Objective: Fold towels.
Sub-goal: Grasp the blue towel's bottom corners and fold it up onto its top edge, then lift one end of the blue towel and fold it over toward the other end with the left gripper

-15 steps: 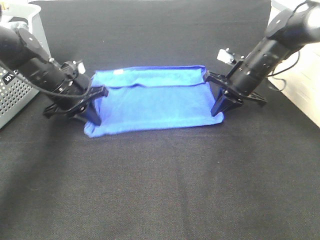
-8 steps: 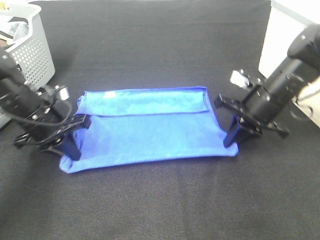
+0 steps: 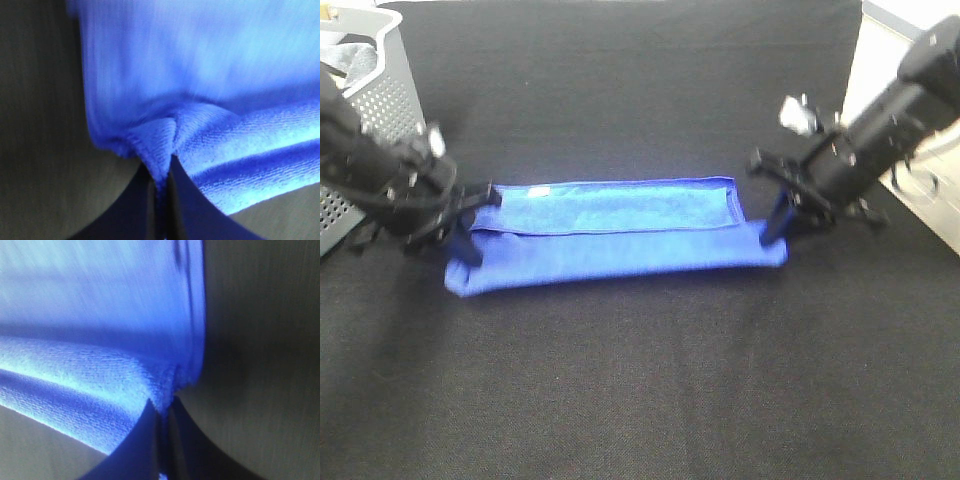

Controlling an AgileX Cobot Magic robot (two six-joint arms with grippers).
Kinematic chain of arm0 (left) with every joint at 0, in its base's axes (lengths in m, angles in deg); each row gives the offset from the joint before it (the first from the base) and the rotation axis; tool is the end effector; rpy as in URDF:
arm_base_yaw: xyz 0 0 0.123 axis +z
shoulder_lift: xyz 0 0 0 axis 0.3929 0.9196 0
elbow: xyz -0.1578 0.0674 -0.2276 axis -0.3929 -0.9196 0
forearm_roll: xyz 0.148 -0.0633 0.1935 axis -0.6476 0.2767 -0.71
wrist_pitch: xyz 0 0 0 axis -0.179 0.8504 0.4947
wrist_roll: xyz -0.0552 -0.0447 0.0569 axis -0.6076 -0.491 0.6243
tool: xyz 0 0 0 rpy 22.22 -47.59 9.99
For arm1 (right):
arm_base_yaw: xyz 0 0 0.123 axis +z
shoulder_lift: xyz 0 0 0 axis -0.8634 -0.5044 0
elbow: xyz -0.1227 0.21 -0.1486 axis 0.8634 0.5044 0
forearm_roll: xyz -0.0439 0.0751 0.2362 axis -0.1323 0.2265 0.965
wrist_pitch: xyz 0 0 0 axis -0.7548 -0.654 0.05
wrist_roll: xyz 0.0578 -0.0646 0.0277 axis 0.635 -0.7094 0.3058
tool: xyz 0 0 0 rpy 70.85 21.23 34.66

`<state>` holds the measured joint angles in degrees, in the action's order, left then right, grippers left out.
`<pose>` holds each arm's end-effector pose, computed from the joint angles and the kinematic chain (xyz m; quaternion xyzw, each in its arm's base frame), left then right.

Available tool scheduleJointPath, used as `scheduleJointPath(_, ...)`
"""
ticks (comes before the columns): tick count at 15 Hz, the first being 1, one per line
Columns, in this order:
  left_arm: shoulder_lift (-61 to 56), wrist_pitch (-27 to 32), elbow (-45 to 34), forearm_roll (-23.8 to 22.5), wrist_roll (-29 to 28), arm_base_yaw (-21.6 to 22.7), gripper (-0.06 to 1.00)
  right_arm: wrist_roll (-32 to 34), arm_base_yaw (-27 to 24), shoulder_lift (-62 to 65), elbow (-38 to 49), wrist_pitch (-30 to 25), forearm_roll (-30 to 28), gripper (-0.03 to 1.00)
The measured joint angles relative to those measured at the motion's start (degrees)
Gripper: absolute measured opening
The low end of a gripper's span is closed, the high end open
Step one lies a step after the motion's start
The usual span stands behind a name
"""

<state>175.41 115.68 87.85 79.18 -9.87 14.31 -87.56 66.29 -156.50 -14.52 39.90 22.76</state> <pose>0.3679 -0.0882 0.1288 -0.0591 0.9737 -0.1975 0.0966 0.3871 0.0820 0.1423 -0.0126 0.9734 0.2177 0.0701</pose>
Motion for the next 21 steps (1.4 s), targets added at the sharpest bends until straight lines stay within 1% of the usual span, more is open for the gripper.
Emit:
scheduleJointPath(4, 3.2, -2.5, 11.1, -2.9, -4.1, 0.0, 0.02, 0.2, 0.0, -7.3, -15.1, -2.3, -0.5, 0.00)
scheduleJointPath(6, 7.7, -2.4, 19.3, -5.0, -4.5, 0.0, 0.02, 1.1, 0.0, -12.9, -24.4, -4.8, -0.8, 0.00)
scheduleJointPath(7, 8.9, -2.3, 20.8, -5.5, -4.6, 0.0, 0.02, 1.1, 0.0, -14.0, -25.6, -5.1, -0.8, 0.00)
scheduleJointPath(8, 12.0, -2.3, 24.1, -6.8, -4.6, 0.0, 0.02, 1.2, 0.0, -17.1, -29.5, -5.6, -0.9, 0.00)
scheduleJointPath(10, 15.2, -2.1, 27.0, -7.3, -4.6, 0.0, 0.02, 1.2, 0.0, -20.2, -32.0, -5.5, -0.9, 0.00)
scheduleJointPath(11, 16.2, -1.9, 27.7, -7.3, -4.6, 0.0, 0.02, 1.3, 0.0, -21.0, -32.4, -5.5, -1.0, 0.02)
scheduleJointPath(12, 16.7, -1.7, 27.8, -7.3, -4.6, 0.0, 0.06, 1.3, 0.0, -21.2, -32.4, -5.5, -1.0, 0.11)
scheduleJointPath(13, 16.7, -1.7, 27.8, -7.3, -4.6, 0.0, 0.06, 1.3, 0.0, -21.2, -32.4, -5.5, -1.0, 0.11)
scheduleJointPath(14, 16.8, -1.7, 27.9, -7.3, -4.6, 0.0, 0.14, 1.5, 0.0, -21.2, -32.4, -5.6, -1.3, 0.25)
scheduleJointPath(15, 16.7, -1.6, 28.0, -7.4, -4.6, 0.0, 0.42, 3.2, 0.0, -21.2, -32.6, -6.3, -1.3, 0.57)
scheduleJointPath(16, 16.4, -1.5, 28.1, -7.4, -4.6, 0.0, 0.61, 4.2, 0.0, -21.1, -32.6, -6.9, -1.9, 0.74)
scheduleJointPath(17, 15.8, -1.5, 28.1, -7.7, -4.6, 0.0, 0.75, 4.6, 0.0, -21.0, -32.6, -8.1, -2.6, 0.85)
scheduleJointPath(18, 15.0, -1.1, 28.2, -8.7, -4.6, 0.1, 0.80, 4.8, 0.0, -20.7, -32.6, -9.7, -3.6, 0.90)
scheduleJointPath(19, 14.3, -0.1, 28.2, -9.2, -4.6, 0.5, 0.81, 5.1, 0.0, -20.1, -32.6, -11.6, -4.3, 0.92)
scheduleJointPath(21, 13.9, 3.9, 28.2, -9.5, -4.6, 2.1, 0.82, 5.7, -0.1, -19.1, -32.6, -15.4, -5.5, 0.93)
